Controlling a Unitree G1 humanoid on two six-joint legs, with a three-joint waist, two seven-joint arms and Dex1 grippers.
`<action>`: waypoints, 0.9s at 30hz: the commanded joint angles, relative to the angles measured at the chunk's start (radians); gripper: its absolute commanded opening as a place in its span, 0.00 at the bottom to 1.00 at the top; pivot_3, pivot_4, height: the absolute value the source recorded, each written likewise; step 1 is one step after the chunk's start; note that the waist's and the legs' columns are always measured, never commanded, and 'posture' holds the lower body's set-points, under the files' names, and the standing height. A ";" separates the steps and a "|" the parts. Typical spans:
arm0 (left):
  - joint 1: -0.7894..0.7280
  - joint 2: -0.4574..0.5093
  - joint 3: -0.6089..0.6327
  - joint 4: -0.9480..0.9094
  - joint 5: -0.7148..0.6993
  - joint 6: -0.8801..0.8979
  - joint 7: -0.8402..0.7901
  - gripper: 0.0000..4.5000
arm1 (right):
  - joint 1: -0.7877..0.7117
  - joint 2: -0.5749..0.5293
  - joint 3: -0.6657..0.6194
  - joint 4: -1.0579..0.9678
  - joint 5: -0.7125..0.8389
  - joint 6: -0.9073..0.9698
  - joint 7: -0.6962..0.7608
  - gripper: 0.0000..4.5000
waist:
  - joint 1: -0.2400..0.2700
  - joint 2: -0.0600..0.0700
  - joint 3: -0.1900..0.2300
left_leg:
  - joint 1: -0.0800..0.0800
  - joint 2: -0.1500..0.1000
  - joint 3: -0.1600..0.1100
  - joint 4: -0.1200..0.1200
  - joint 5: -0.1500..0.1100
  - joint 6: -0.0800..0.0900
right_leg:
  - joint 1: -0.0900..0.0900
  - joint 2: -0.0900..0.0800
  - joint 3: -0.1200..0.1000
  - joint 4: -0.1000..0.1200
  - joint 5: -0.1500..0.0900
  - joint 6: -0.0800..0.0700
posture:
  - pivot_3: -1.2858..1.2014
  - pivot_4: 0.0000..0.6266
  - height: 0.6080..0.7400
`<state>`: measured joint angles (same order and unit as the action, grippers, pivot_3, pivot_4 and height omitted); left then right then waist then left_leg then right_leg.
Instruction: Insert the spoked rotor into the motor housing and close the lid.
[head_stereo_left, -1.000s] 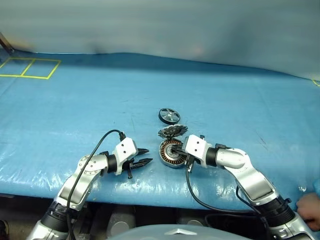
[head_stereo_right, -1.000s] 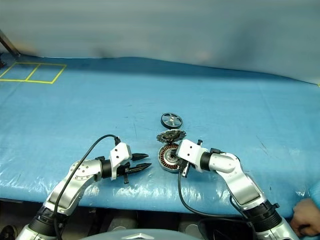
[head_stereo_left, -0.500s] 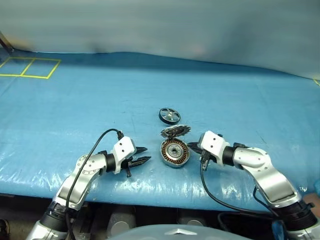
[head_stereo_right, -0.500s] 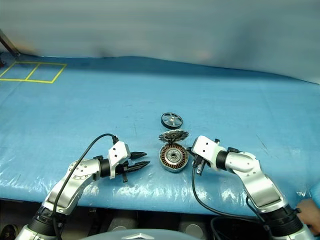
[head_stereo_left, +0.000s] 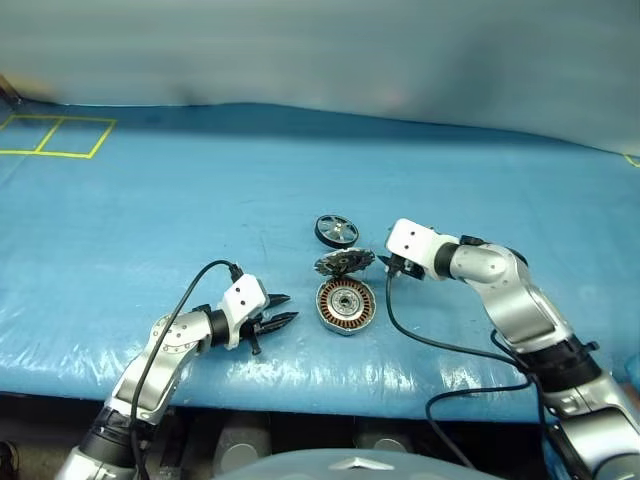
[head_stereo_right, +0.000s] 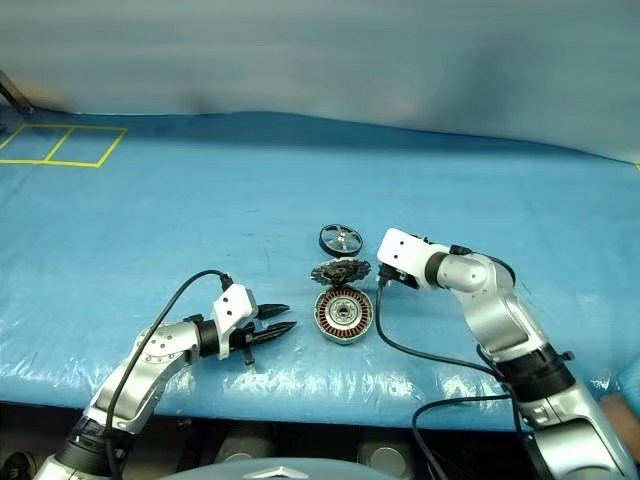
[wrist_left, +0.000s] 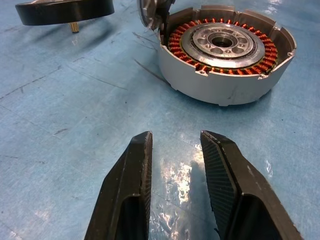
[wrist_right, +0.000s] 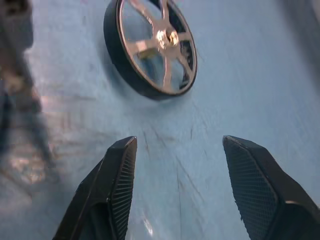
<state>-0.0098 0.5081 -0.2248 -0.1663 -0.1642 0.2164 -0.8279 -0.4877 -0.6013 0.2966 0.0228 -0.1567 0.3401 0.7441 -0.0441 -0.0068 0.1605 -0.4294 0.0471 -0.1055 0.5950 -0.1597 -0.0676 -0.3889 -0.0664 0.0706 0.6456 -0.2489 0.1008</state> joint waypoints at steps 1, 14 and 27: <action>-0.002 -0.008 0.007 -0.012 0.003 -0.020 0.011 0.36 | -0.151 0.031 0.018 0.187 -0.038 -0.098 -0.004 0.64 | -0.002 0.001 0.001 | 0.000 0.000 0.000 0.000 0.001 0.000 | 0.000 0.000 0.000 0.000 0.001 0.000 | 0.52 0.24 1.00; 0.063 -0.013 0.014 -0.041 0.007 -0.028 0.055 0.36 | -0.318 0.145 0.063 0.428 -0.079 -0.199 0.031 0.64 | 0.004 0.002 0.001 | -0.001 0.000 0.000 -0.007 0.001 0.000 | -0.003 0.000 0.000 0.000 0.006 -0.001 | 0.52 0.24 1.00; 0.059 -0.010 0.012 -0.032 0.009 -0.030 0.056 0.36 | -0.256 0.119 0.061 0.365 -0.067 -0.153 0.136 0.64 | -0.001 0.003 0.001 | 0.000 0.000 0.000 -0.004 0.001 -0.001 | -0.003 0.000 0.000 0.002 0.003 0.003 | 0.52 0.24 1.00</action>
<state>0.0570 0.4972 -0.2132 -0.1726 -0.1572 0.2039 -0.7665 -0.7474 -0.4762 0.3668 0.4162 -0.2266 0.1841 0.8750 -0.0449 -0.0040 0.1618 -0.4299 0.0472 -0.1058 0.5912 -0.1582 -0.0688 -0.3918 -0.0659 0.0706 0.6473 -0.2461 0.1039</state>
